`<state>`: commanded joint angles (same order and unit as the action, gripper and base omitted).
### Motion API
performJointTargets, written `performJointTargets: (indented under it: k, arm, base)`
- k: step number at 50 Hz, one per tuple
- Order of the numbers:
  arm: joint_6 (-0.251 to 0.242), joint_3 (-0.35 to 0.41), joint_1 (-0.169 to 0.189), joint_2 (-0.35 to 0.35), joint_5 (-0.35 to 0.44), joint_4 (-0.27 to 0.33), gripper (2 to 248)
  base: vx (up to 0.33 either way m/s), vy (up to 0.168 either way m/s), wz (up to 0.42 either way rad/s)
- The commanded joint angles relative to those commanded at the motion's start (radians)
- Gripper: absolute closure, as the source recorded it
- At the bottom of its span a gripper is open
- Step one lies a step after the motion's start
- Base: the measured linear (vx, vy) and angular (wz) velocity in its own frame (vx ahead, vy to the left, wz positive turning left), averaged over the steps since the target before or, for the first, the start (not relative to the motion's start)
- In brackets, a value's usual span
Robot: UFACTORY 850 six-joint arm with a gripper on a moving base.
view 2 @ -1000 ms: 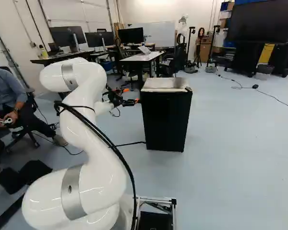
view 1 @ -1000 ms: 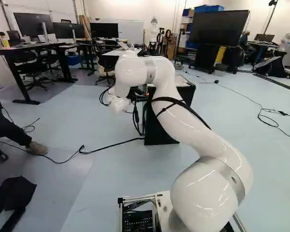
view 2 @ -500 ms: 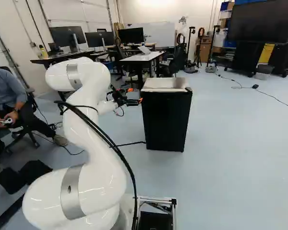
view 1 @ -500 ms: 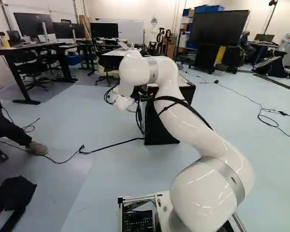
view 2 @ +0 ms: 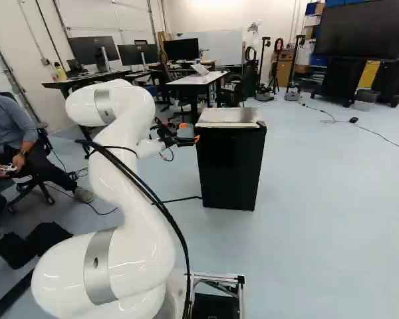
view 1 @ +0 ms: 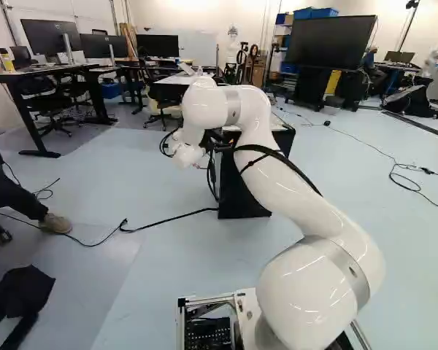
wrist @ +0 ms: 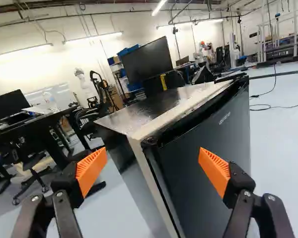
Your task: Open the fridge door
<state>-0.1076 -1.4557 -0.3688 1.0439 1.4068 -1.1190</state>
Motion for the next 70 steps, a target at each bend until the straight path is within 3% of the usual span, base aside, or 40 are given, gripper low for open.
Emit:
performJointTargets:
  k: [17, 22, 70]
  arm:
    - [-0.177, 0.0, 0.0, 0.0, 0.0, 0.0, 3]
    - [-0.205, 0.0, 0.0, 0.0, 0.0, 0.0, 3]
    - [-0.218, 0.0, 0.028, 0.0, 0.0, -0.016, 3]
  base:
    - [0.0, 0.0, 0.0]
    - [0.0, 0.0, 0.0]
    - [0.0, 0.0, 0.0]
